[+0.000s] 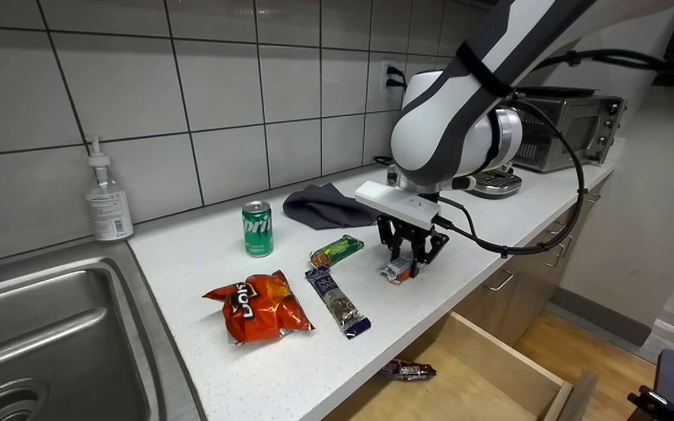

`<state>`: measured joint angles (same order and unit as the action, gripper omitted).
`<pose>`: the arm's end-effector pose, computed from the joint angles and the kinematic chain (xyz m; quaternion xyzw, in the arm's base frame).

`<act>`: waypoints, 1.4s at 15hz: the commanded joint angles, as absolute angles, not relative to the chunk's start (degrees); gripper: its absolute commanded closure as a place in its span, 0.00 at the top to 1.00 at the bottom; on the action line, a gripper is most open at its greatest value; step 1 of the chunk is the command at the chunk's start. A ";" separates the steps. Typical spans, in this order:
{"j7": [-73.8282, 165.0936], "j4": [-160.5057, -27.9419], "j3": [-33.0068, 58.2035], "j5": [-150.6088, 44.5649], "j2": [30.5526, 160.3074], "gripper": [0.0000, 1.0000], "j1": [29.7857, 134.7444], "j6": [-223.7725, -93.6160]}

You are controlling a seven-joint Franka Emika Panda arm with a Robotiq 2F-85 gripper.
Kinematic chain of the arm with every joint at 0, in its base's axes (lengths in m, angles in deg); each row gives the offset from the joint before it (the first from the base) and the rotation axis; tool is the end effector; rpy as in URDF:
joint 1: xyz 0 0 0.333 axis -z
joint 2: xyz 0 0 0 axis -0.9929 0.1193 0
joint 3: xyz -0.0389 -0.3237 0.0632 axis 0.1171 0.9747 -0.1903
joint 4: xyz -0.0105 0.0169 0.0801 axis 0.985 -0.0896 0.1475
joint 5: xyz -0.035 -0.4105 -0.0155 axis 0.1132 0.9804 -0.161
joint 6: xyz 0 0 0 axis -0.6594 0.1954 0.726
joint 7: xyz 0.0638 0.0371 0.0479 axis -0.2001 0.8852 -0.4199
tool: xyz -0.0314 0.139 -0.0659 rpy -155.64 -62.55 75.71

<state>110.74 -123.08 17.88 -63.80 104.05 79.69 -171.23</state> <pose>0.5956 -0.0619 0.1559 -0.7595 0.6504 -0.0073 0.0091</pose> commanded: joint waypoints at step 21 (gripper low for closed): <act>105.38 -140.23 14.36 -63.01 89.91 0.19 79.80 -167.25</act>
<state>106.72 -136.62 15.10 -63.53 93.92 79.31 -169.43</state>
